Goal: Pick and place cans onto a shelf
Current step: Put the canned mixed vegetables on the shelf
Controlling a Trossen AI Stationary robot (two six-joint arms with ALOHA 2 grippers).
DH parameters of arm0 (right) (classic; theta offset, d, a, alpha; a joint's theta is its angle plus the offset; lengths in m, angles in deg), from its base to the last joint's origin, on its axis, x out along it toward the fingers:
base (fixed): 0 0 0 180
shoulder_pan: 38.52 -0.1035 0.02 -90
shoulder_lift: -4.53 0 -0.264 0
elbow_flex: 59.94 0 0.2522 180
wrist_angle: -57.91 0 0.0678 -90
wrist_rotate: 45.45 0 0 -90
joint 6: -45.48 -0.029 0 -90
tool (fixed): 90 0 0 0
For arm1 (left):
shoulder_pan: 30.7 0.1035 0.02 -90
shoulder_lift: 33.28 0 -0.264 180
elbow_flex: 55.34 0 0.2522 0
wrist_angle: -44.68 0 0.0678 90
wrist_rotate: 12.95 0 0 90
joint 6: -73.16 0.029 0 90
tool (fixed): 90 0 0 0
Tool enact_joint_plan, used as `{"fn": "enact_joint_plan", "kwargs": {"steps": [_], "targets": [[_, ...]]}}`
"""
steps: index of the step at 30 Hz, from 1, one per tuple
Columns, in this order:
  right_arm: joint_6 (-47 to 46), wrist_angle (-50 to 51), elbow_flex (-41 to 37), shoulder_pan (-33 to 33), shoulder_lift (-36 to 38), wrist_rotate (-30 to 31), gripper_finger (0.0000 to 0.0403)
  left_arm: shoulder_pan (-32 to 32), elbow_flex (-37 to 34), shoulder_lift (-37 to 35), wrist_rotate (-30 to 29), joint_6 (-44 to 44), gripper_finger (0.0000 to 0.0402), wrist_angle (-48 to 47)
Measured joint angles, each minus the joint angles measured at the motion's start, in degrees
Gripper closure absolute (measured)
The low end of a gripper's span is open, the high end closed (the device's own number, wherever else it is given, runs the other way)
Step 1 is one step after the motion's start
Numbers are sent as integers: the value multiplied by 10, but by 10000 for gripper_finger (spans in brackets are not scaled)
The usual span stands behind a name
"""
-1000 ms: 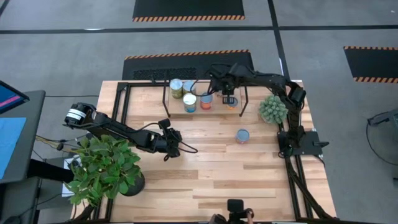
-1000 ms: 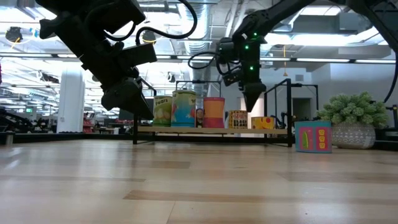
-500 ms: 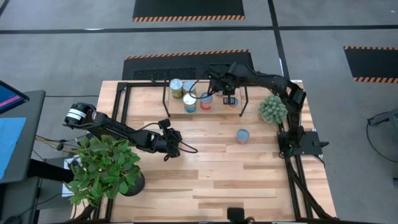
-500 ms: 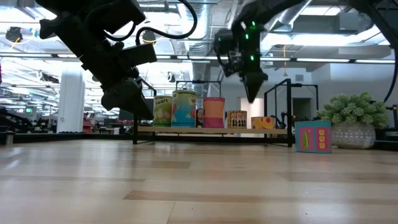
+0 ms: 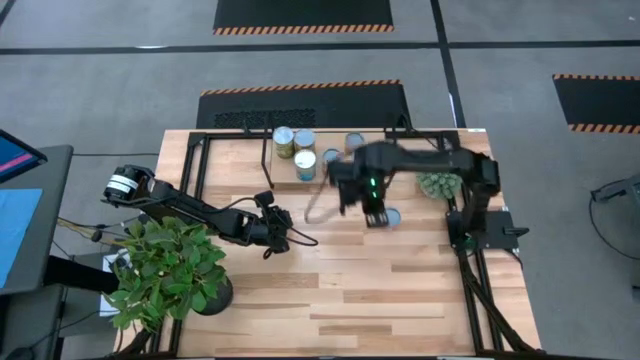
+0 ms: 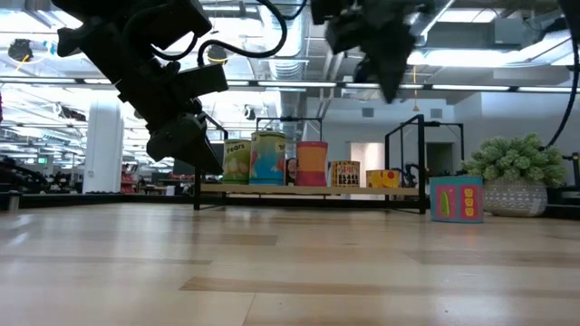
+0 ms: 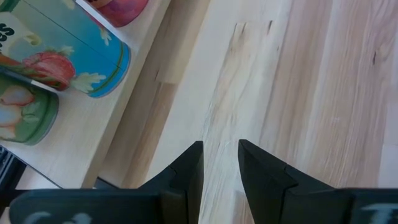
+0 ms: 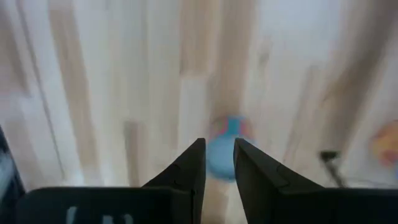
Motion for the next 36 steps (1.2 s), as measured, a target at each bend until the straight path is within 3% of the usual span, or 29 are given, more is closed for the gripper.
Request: {"fn": "enact_joint_plan", "kwargs": {"steps": [7,12,17,32,36], "targets": [[-70,-88,-173,-70,95,68,296,0,0,0,0,-3,308,-1],[-139,-216,-318,-75,187,75,296,0,0,0,0,-4,308,0],[-159,-315,-408,-69,233,75,296,0,0,0,0,-4,308,1],[-212,-416,-518,-90,224,77,296,0,0,0,0,-5,308,7],[-254,-461,-528,-104,217,137,302,0,0,0,0,-7,308,9]]}}
